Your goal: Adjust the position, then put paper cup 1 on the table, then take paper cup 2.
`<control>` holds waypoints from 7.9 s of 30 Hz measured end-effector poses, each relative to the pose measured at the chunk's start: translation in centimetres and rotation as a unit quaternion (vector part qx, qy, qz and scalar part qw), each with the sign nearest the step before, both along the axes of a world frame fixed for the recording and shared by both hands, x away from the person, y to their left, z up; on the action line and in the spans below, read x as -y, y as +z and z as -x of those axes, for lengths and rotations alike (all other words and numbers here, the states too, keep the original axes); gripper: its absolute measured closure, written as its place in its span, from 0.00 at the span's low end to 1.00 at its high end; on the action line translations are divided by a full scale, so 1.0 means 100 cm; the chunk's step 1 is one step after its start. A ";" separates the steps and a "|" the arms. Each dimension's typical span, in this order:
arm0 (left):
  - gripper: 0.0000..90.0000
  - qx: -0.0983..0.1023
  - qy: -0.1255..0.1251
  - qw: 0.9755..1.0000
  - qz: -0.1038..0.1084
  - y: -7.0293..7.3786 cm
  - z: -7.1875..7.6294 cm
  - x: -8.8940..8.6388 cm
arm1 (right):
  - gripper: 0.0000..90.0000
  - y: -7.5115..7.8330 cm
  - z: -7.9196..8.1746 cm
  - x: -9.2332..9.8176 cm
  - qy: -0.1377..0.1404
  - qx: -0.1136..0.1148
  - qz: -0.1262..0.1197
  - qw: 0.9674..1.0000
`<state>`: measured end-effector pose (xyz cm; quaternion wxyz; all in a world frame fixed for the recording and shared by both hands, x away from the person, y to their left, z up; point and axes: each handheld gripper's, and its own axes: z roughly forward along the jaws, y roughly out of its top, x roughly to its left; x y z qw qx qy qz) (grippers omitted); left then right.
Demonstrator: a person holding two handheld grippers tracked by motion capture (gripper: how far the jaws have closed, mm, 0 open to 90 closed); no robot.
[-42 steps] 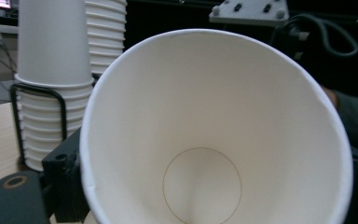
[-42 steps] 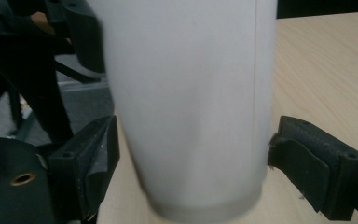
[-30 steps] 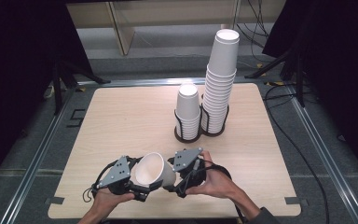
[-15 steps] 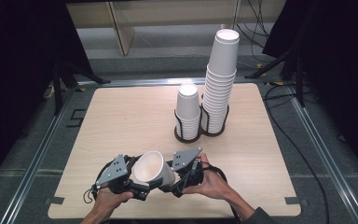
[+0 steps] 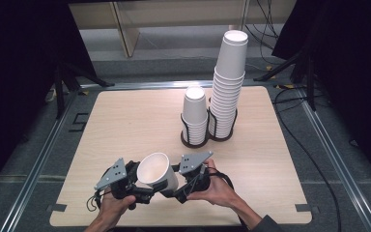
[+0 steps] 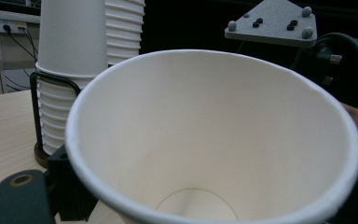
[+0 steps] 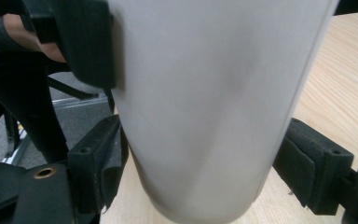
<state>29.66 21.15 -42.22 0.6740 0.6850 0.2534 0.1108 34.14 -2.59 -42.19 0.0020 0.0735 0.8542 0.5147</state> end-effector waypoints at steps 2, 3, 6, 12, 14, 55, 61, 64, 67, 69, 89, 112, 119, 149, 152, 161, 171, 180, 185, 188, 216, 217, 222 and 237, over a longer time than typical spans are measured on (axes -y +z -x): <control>0.16 0.005 0.006 1.000 -0.002 0.001 -0.001 -0.003 | 0.18 -0.001 -0.002 0.002 -0.014 -0.001 0.005 1.000; 0.16 0.006 0.012 1.000 -0.003 0.001 -0.001 -0.004 | 0.18 -0.001 -0.002 0.004 -0.016 -0.002 0.007 1.000; 0.16 0.005 0.043 0.999 -0.022 0.001 -0.004 -0.009 | 0.18 -0.001 -0.005 0.013 -0.038 -0.010 0.017 0.999; 0.16 0.010 0.097 0.993 -0.061 -0.001 -0.014 -0.016 | 0.23 -0.005 -0.006 0.038 -0.107 0.023 0.042 0.993; 0.16 0.010 0.111 0.991 -0.067 -0.002 -0.017 -0.018 | 0.22 -0.006 -0.006 0.046 -0.115 0.012 0.042 0.992; 0.16 0.002 0.240 0.965 -0.107 -0.024 -0.116 -0.053 | 0.20 -0.025 0.005 0.099 -0.188 -0.019 0.078 0.979; 0.16 -0.006 0.268 0.957 -0.111 -0.029 -0.138 -0.065 | 0.21 -0.026 0.005 0.101 -0.188 -0.016 0.079 0.979; 0.16 -0.007 0.277 0.955 -0.109 -0.031 -0.149 -0.071 | 0.21 -0.026 0.006 0.101 -0.187 -0.024 0.077 0.979; 0.16 -0.006 0.291 0.951 -0.105 -0.032 -0.161 -0.076 | 0.21 -0.027 0.007 0.100 -0.187 -0.024 0.078 0.979; 0.16 -0.006 0.299 0.949 -0.104 -0.033 -0.168 -0.078 | 0.21 -0.027 0.007 0.100 -0.187 -0.023 0.078 0.979; 0.15 -0.015 0.330 0.935 -0.133 -0.050 -0.207 -0.074 | 0.21 -0.029 0.006 0.098 -0.172 -0.013 0.085 0.981; 0.16 -0.042 0.309 0.937 -0.160 -0.070 -0.202 -0.085 | 0.21 -0.029 0.008 0.096 -0.168 -0.020 0.089 0.982; 0.16 -0.060 0.300 0.936 -0.173 -0.070 -0.187 -0.087 | 0.21 -0.029 0.009 0.096 -0.172 -0.028 0.088 0.981; 0.16 -0.054 0.265 0.954 -0.128 -0.027 -0.083 -0.067 | 0.21 -0.025 0.006 0.105 -0.205 -0.024 0.064 0.976; 0.16 -0.054 0.264 0.955 -0.127 -0.025 -0.075 -0.065 | 0.21 -0.025 0.006 0.106 -0.207 -0.027 0.064 0.976; 0.16 -0.041 0.226 0.965 -0.126 -0.020 -0.045 -0.052 | 0.21 -0.022 0.004 0.111 -0.230 -0.021 0.061 0.971; 0.16 -0.033 0.192 0.973 -0.124 -0.026 -0.019 -0.041 | 0.20 -0.020 -0.001 0.123 -0.275 -0.030 0.041 0.960; 0.16 -0.038 0.178 0.975 -0.125 -0.029 -0.006 -0.036 | 0.20 -0.023 -0.004 0.127 -0.289 -0.035 0.039 0.956; 0.16 -0.049 0.165 0.976 -0.131 -0.036 -0.005 -0.032 | 0.20 -0.019 -0.006 0.132 -0.311 -0.038 0.022 0.950; 0.16 -0.044 0.157 0.978 -0.128 -0.038 -0.005 -0.030 | 0.19 -0.017 -0.008 0.134 -0.312 -0.040 0.014 0.949; 0.16 -0.042 0.146 0.978 -0.141 -0.040 -0.006 -0.028 | 0.17 0.095 -0.073 0.175 -0.385 0.037 -0.053 0.921; 0.16 -0.041 0.146 0.979 -0.134 -0.041 -0.007 -0.028 | 0.17 0.099 -0.077 0.176 -0.383 0.038 -0.059 0.921; 0.16 -0.043 0.147 0.979 -0.137 -0.041 -0.007 -0.030 | 0.17 0.123 -0.090 0.178 -0.390 0.039 -0.076 0.917; 0.16 -0.045 0.143 0.979 -0.135 -0.041 -0.007 -0.029 | 0.17 0.178 -0.118 0.168 -0.398 0.047 -0.094 0.911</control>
